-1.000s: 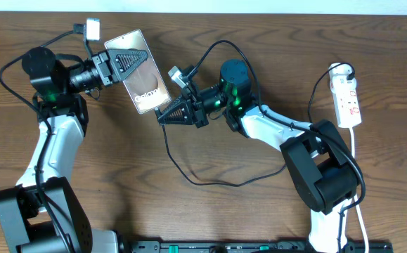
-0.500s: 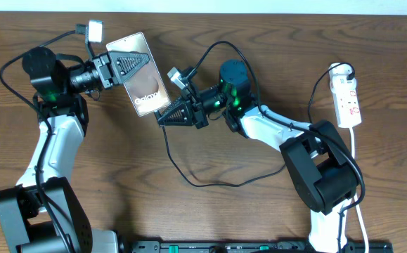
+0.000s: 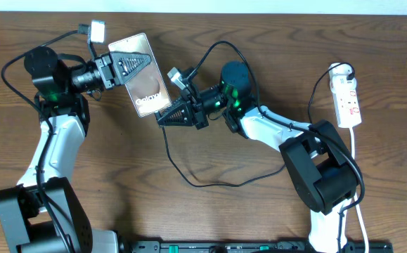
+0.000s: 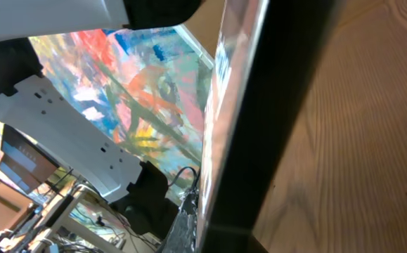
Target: Plug charger to phone and switch on socket
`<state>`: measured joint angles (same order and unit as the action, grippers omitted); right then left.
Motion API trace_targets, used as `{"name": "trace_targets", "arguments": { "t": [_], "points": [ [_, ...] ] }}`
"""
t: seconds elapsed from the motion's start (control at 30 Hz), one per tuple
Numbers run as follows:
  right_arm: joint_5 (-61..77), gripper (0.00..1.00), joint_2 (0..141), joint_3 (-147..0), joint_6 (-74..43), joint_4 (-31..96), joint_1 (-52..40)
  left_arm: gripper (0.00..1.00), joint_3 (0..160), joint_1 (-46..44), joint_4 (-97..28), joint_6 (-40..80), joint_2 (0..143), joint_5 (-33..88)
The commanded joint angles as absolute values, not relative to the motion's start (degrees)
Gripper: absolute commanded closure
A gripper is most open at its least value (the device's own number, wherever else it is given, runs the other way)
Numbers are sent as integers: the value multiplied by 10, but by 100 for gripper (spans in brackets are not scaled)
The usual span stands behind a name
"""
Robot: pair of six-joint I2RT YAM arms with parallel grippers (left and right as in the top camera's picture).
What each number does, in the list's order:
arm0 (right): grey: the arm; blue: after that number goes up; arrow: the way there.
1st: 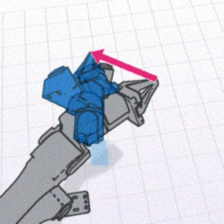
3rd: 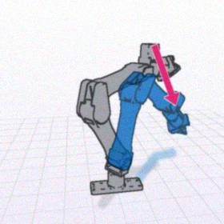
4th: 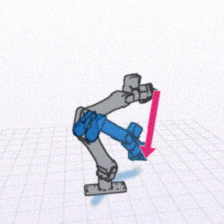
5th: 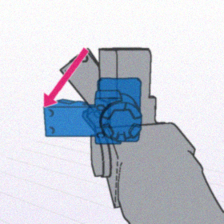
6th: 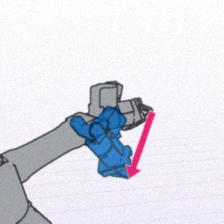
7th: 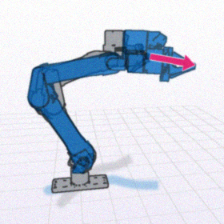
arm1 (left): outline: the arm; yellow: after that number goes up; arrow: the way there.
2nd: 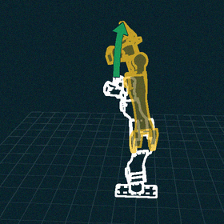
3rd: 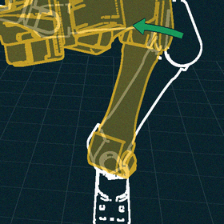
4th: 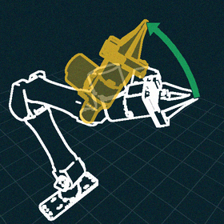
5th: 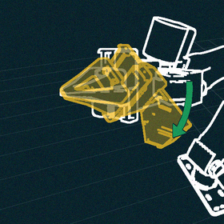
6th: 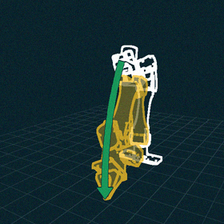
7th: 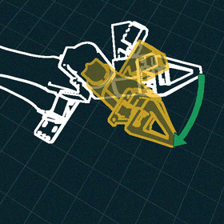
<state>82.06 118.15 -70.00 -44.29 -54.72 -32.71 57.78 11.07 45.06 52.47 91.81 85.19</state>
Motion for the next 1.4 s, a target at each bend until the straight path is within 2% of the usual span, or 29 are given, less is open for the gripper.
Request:
{"name": "trace_targets", "arguments": {
  "t": [0.0,0.63,1.37],
  "points": [
    [759,99,1177,-709,-462,-573,-323,93,584,102,451,515,907,894],
    [703,99,1177,-709,-508,-574,-322,93,584,101,451,508,907,894],
    [697,99,1177,-708,-497,-575,-322,92,584,102,451,508,907,900]
  ]
}}
